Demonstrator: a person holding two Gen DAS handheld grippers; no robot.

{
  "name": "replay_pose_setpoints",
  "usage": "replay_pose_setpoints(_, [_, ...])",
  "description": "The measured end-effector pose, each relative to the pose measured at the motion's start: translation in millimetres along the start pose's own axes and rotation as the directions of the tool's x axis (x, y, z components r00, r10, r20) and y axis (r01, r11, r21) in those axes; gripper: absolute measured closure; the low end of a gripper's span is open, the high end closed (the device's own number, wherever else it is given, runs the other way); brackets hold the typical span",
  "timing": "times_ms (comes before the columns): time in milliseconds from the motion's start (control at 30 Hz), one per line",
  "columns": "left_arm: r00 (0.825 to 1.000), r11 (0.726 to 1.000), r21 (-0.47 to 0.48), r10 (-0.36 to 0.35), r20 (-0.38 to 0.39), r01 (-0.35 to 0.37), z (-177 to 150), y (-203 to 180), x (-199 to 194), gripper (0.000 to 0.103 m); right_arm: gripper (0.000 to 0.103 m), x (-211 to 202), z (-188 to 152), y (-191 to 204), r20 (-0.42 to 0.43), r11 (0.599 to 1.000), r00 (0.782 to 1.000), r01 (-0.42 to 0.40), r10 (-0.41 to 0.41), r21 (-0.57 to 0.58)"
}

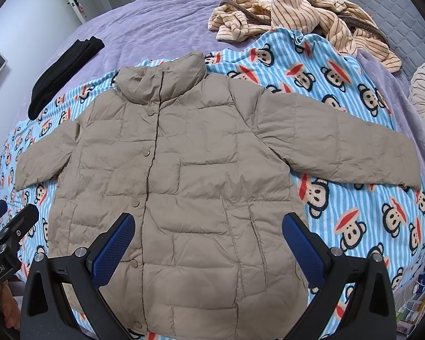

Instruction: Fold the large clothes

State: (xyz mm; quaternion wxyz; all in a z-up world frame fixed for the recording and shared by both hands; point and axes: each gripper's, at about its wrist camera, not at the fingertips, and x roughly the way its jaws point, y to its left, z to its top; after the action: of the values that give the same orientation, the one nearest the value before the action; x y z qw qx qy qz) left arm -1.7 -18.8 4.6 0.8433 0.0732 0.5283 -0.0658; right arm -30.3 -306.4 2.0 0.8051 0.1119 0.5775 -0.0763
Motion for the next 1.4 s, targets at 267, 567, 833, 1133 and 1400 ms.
replay_pose_setpoints(267, [1.000,1.000,-0.001,-0.001,-0.002,0.001,1,2,1,0.000,0.000,0,0,2,0.000,1.000,1.000,0.002,-0.002,0.001])
replay_pose_setpoints(567, [1.000,1.000,-0.004,-0.003,-0.002,0.003,2,3,1,0.000,0.000,-1,2,3,-0.001,1.000,1.000,0.003,-0.003,0.002])
replay_pose_setpoints(833, [1.000,1.000,-0.013,-0.005,-0.003,0.005,3,9,2,0.000,0.000,-1,2,4,0.000,1.000,1.000,0.002,-0.002,0.001])
replay_pose_setpoints(1133, [1.000,1.000,-0.015,-0.004,-0.003,0.004,2,12,3,0.000,0.000,0,2,5,0.000,1.000,1.000,0.003,-0.003,0.002])
replay_pose_setpoints(1400, [1.000,1.000,-0.015,-0.003,-0.004,0.003,2,12,3,0.000,0.000,-1,2,5,-0.001,1.000,1.000,0.005,-0.005,0.003])
